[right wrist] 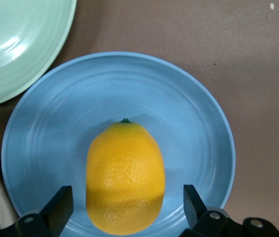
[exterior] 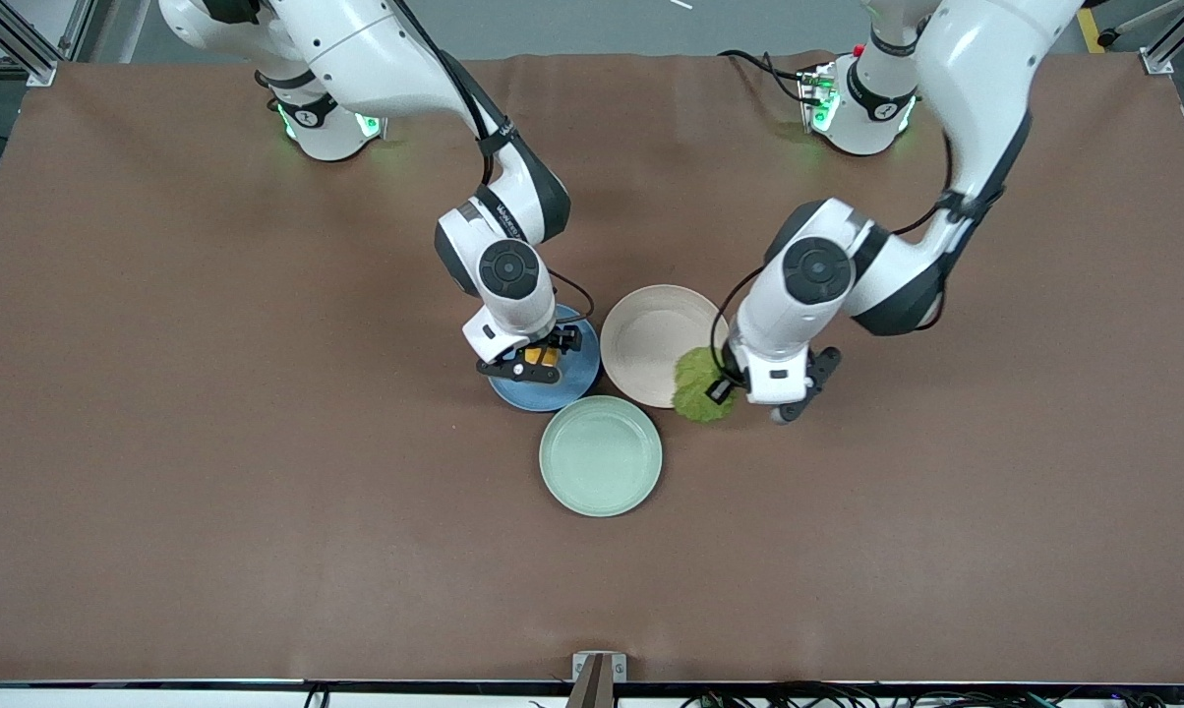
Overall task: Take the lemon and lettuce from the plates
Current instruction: 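Lift the lemon with the right gripper while the left gripper carries the lettuce away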
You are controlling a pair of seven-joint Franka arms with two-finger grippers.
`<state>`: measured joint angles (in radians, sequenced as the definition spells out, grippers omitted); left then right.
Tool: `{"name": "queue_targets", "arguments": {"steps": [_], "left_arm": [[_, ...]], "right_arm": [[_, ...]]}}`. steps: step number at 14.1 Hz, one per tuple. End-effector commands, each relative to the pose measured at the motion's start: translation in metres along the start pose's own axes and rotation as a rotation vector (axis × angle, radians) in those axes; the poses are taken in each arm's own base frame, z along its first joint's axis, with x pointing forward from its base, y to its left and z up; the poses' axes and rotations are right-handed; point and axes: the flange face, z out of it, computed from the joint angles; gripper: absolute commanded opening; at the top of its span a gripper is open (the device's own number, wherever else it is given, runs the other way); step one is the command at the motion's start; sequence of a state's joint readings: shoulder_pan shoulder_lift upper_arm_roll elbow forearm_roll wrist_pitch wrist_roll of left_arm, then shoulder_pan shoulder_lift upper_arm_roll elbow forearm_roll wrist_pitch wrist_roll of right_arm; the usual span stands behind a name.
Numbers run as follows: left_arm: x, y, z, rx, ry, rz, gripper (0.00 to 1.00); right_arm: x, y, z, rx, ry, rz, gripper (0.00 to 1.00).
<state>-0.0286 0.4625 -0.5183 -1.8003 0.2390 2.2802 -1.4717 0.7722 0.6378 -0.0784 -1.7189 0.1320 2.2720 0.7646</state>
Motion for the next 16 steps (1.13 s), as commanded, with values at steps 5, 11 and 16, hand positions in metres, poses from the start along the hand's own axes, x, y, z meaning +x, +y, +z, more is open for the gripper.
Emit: {"name": "queue_targets", "arguments": {"steps": [5,11,16], "left_arm": [[0.128,-0.050,-0.064,0.072,0.060,0.211,0.00],[0.267,-0.141,-0.014,0.101,-0.029,0.306,0.00],[0.295,-0.162,0.048,0.066,-0.094,0.294,0.00]], "right_arm": [[0.008,0.001,0.002,0.017,0.013,0.019,0.46],[0.012,0.014,-0.088,0.017,-0.001,0.004,0.23],[0.069,0.167,-0.196,-0.005,-0.100,-0.093,0.23]]}}
